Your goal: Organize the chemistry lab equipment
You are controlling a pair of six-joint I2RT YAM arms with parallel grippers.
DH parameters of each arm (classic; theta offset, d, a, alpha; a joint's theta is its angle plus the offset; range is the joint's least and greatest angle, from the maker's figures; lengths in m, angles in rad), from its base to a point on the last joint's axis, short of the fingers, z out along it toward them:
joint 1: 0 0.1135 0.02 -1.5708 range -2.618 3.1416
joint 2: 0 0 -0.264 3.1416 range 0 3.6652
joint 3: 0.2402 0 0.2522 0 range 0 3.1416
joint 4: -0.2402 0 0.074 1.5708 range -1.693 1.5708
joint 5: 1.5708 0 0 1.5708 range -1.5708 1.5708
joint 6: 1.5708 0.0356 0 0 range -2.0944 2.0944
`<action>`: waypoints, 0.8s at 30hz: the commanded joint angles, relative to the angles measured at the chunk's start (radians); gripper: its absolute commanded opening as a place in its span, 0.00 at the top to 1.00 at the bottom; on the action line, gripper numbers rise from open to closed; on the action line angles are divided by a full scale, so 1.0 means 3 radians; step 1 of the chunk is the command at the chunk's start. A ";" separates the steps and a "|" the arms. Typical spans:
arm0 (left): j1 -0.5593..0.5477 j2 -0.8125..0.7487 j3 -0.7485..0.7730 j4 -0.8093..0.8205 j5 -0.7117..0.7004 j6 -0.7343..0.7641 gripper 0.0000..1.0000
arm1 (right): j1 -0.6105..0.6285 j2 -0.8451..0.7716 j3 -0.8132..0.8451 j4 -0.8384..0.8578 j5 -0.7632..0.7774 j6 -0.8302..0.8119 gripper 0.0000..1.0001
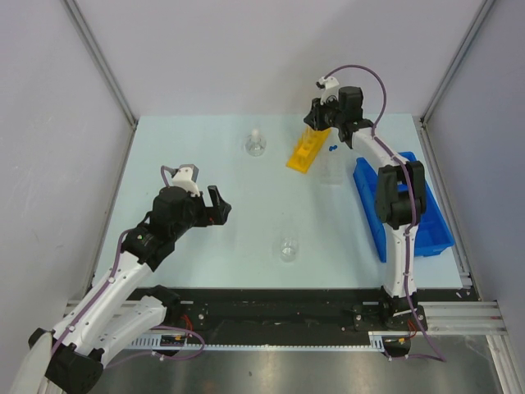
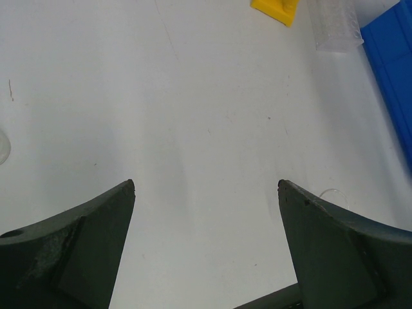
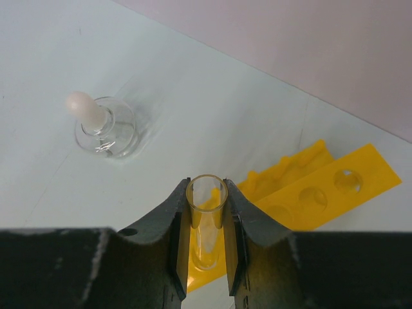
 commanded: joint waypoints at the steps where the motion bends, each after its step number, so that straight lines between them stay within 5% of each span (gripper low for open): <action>1: 0.0031 -0.0015 0.0047 0.0076 0.0012 0.0042 0.03 | 0.0034 -0.0236 0.0035 0.0286 -0.0101 -0.0227 0.83; 24: 0.0031 0.0011 0.0036 0.0102 0.0027 0.0037 0.03 | -0.0079 -0.0436 -0.0528 0.0644 -0.0393 -0.0298 0.78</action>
